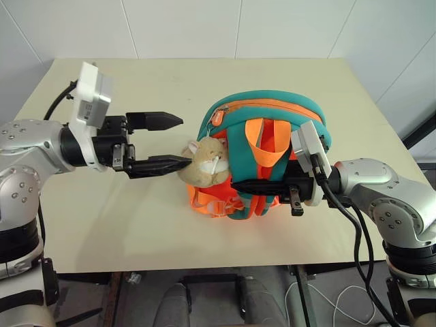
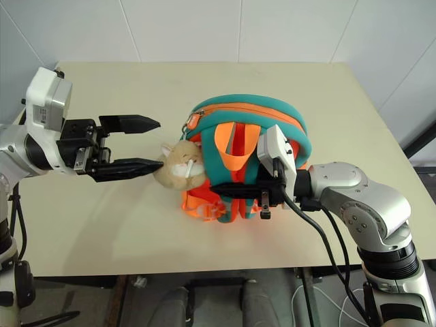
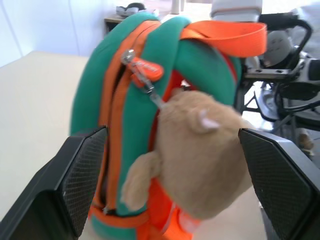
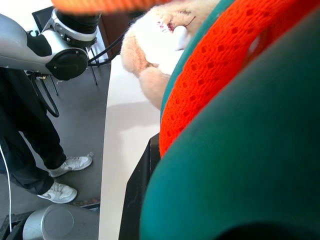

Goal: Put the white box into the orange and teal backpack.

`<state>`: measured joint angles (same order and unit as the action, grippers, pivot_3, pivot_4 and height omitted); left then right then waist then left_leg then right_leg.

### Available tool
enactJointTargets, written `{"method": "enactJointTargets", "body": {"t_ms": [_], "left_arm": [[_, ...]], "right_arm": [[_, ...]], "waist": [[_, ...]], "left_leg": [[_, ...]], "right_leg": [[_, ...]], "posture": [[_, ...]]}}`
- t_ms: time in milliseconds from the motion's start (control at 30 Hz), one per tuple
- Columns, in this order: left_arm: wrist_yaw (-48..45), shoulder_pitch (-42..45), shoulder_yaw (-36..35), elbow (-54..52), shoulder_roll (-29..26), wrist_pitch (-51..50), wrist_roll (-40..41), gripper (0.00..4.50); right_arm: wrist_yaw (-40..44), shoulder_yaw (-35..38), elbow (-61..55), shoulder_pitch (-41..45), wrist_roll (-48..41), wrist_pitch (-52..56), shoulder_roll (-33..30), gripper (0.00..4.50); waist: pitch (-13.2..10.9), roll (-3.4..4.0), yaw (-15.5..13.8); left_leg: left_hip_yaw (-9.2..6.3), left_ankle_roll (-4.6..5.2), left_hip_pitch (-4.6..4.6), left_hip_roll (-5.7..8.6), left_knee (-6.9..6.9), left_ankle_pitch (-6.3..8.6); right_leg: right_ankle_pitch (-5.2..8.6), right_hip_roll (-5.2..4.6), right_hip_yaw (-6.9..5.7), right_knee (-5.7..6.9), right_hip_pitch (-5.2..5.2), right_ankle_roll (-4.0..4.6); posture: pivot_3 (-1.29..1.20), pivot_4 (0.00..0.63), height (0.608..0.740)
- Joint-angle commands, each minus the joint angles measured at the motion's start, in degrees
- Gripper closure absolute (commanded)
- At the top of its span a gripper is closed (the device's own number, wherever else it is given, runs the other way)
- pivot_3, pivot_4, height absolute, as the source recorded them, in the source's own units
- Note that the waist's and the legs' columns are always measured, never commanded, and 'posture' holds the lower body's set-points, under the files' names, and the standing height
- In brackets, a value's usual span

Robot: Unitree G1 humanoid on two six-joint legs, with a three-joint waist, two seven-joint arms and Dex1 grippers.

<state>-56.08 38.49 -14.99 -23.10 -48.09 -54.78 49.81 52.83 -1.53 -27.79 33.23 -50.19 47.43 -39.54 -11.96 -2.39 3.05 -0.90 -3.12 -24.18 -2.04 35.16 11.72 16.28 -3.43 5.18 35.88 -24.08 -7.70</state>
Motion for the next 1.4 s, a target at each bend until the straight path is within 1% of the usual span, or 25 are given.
{"method": "enactJointTargets", "body": {"t_ms": [33,133,300,367,400,467,500,733,833,900,967,1300,1400], "left_arm": [[1.92,-0.69,3.49,-2.93,0.53,-0.96,0.95,0.03],[2.40,-1.19,6.34,-2.76,0.05,-0.74,-0.41,0.03],[1.38,-0.09,8.44,-3.07,-0.81,-1.37,0.71,0.03],[0.71,-0.10,9.82,-2.80,-1.52,-0.93,-0.37,0.03],[0.79,0.17,10.60,-2.26,-1.58,-0.39,-1.35,0.41],[1.33,1.04,11.44,-1.02,-1.26,0.92,-3.02,0.79],[1.59,1.40,11.62,-0.56,-1.09,1.21,-3.44,1.12],[1.18,4.30,11.25,1.84,-0.72,1.17,-2.85,3.13],[2.19,5.86,9.58,3.62,-0.59,0.42,-1.97,3.78],[2.70,6.56,8.85,4.73,-0.73,0.14,-1.88,4.08],[3.41,7.43,8.13,7.02,-1.70,-0.06,-2.98,4.20],[3.16,8.86,5.99,15.96,-6.06,1.28,-5.90,4.22],[2.28,8.53,6.90,19.33,-7.52,2.50,-8.13,4.22]], "right_arm": [[0.51,0.92,-0.83,0.74,-0.09,-1.16,-0.07,4.50],[0.49,0.86,-0.65,0.98,-0.03,-1.21,0.17,4.50],[-0.16,0.99,-0.82,0.79,0.45,-1.18,0.38,4.50],[-0.36,0.97,-0.90,0.71,0.56,-1.18,0.51,4.50],[-0.47,0.98,-0.96,0.64,0.60,-1.21,0.58,4.50],[-0.73,1.03,-1.09,0.48,0.69,-1.28,0.70,4.50],[-0.82,1.06,-1.13,0.43,0.71,-1.30,0.74,4.50],[-1.46,2.19,-1.66,-0.80,0.29,-2.76,2.21,4.50],[-1.84,3.26,-2.02,-1.91,-0.34,-4.08,3.38,4.50],[-2.11,3.81,-2.31,-2.55,-0.64,-4.98,4.12,4.50],[-2.20,4.67,-2.81,-3.68,-1.16,-6.07,5.22,4.50],[-3.18,4.90,-5.34,-7.87,-2.43,-8.66,6.94,4.50],[-3.68,4.63,-6.01,-8.65,-2.72,-8.69,6.88,4.50]], "waist": [[0.00,0.00,0.03],[0.00,0.00,0.09],[0.00,0.00,0.03],[0.00,0.00,0.04],[0.00,0.00,0.04],[0.00,0.00,0.01],[0.00,0.00,0.01],[0.00,0.00,0.00],[0.00,0.00,0.00],[0.00,0.00,0.00],[0.00,0.00,0.03],[0.00,0.00,-0.02],[0.00,0.00,-0.02]], "left_leg": [[0.00,0.00,0.00,0.00,0.00,0.00],[0.01,0.00,0.02,0.00,0.00,0.00],[0.02,0.00,0.02,0.00,0.00,0.00],[0.01,0.00,0.02,0.00,0.00,0.00],[0.02,0.00,0.02,0.00,0.00,0.00],[0.01,0.00,0.02,0.00,-0.01,0.00],[0.01,0.00,0.02,0.01,0.00,0.00],[0.01,0.00,0.01,0.01,-0.01,0.00],[0.01,0.00,0.01,0.01,-0.01,0.00],[0.00,0.00,0.01,0.01,-0.01,0.00],[0.01,0.00,0.01,0.01,-0.01,0.00],[0.00,0.00,0.01,0.01,-0.02,0.00],[-0.01,0.00,0.01,0.01,-0.02,0.00]], "right_leg": [[0.00,0.00,0.00,0.00,0.00,0.00],[0.00,0.01,0.02,0.00,0.01,0.00],[0.02,0.01,0.02,-0.01,0.01,0.04],[0.02,0.01,0.02,-0.03,0.01,0.05],[0.04,0.01,0.02,-0.03,0.01,0.07],[0.04,0.01,0.02,-0.03,0.01,0.08],[0.04,0.01,0.02,-0.03,0.01,0.08],[0.05,0.01,0.02,-0.04,0.01,0.09],[0.04,0.01,0.03,-0.04,0.01,0.06],[0.04,0.02,0.02,-0.03,0.01,0.06],[0.03,0.01,0.02,-0.03,0.01,0.06],[0.02,0.02,0.02,-0.02,0.01,0.03],[0.02,0.02,0.01,-0.02,0.00,0.04]], "posture": [[0.00,0.150,0.740],[0.00,0.150,0.740],[0.00,0.150,0.740],[0.00,0.150,0.740],[0.00,0.150,0.740],[0.00,0.150,0.740],[0.00,0.150,0.740],[0.00,0.150,0.740],[0.00,0.150,0.740],[0.00,0.150,0.740],[0.00,0.150,0.740],[0.00,0.150,0.740],[0.00,0.150,0.740]]}}
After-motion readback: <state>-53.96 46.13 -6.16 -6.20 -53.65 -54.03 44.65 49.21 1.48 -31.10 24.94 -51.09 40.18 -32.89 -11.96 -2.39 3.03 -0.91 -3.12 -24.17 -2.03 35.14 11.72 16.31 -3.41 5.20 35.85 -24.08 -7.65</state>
